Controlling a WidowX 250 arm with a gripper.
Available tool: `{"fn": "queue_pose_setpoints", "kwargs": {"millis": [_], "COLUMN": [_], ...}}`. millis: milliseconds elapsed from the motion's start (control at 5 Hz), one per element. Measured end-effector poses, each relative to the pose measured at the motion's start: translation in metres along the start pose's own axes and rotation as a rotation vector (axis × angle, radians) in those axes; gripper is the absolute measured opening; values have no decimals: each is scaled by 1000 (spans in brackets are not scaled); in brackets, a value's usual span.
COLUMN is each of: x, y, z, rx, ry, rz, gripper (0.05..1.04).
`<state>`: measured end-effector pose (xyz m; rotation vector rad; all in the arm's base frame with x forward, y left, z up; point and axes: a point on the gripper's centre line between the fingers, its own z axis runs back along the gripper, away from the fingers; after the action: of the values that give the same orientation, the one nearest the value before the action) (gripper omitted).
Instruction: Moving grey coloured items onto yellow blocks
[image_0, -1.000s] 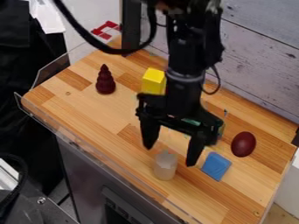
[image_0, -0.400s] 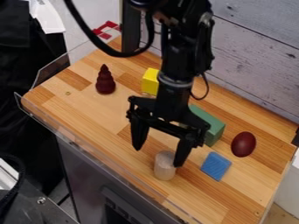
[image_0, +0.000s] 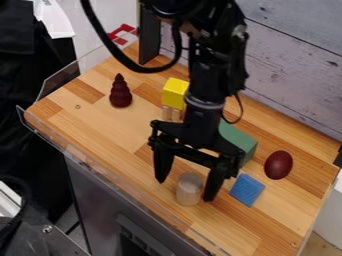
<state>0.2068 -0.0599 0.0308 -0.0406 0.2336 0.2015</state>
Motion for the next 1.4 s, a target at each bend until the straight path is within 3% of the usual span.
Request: {"fn": "queue_pose_setpoints", "kwargs": {"millis": [200, 400, 600, 800, 1000, 1200, 1400], "x": [1, 3, 6, 6, 5, 16, 27], "y": [-5, -4, -4, -5, 0, 10, 32], "z": [2, -12, -13, -13, 16, 67, 101], "rx": [-13, -14, -26, -24, -5, 6, -5], "ry": [-6, 16, 3, -2, -66, -178, -242], "rz": [-3, 4, 17, 23, 30, 36, 75], "gripper": [963, 682, 522, 522, 522, 522, 522]}}
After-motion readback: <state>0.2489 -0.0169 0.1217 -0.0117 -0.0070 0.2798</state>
